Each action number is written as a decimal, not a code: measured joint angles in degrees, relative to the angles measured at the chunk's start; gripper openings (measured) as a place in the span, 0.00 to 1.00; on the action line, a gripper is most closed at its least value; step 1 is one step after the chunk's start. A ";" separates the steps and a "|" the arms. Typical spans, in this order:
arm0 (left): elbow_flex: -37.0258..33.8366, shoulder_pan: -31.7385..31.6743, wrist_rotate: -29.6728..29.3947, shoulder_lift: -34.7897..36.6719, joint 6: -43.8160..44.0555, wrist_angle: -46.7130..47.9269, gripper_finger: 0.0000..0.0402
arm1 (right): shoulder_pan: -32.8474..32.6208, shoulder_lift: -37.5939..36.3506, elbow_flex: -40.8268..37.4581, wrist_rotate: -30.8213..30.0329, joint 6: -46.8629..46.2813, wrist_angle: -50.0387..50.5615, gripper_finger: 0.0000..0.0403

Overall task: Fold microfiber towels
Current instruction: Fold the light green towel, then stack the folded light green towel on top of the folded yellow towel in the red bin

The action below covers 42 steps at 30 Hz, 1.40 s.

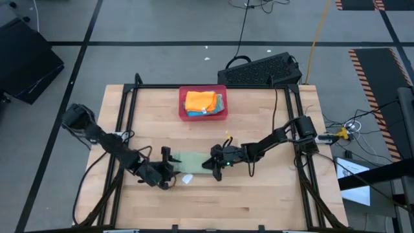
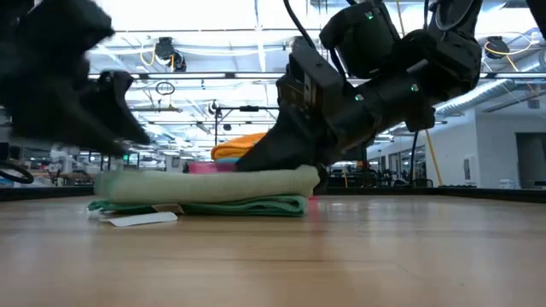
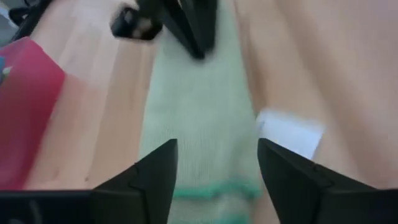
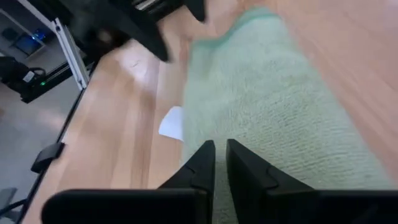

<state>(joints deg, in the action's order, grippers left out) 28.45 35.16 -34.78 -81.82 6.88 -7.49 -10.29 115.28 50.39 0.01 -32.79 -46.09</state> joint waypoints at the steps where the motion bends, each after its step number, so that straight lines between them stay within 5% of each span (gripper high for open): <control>1: 0.00 0.01 0.57 1.87 2.28 -0.07 0.56 | -0.25 -0.03 0.00 -0.19 0.34 0.26 0.07; 7: 0.02 -0.84 -0.53 9.86 9.56 -2.31 0.63 | -1.16 -0.04 0.01 -6.32 1.33 4.41 0.07; 12: 0.04 -7.48 -1.46 7.65 14.15 -3.30 0.62 | -1.98 -0.44 0.00 -7.41 5.45 2.81 0.07; 16: -0.03 -14.98 8.06 4.99 14.31 -2.36 0.62 | -2.65 -2.51 -0.01 -7.25 7.79 3.66 0.07; 25: -0.02 -30.48 32.41 1.61 13.04 -2.74 0.77 | -3.38 -14.44 -0.22 -7.41 17.94 23.22 0.18; 31: 0.15 -35.43 47.26 -5.93 11.53 -6.59 0.79 | -3.30 -19.21 -0.61 -9.59 21.12 30.76 0.25; 37: 0.66 -35.55 48.29 -11.93 7.84 -9.07 0.67 | -2.54 -21.91 -3.53 -10.70 22.69 29.99 0.27; 42: 0.54 -33.48 47.97 -12.03 0.31 -10.73 0.38 | -1.70 -25.12 -6.96 -10.90 22.81 29.97 0.27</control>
<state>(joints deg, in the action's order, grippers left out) 28.99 1.69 13.19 -93.85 7.19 -18.22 -11.99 90.16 43.43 -10.89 -9.98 -16.12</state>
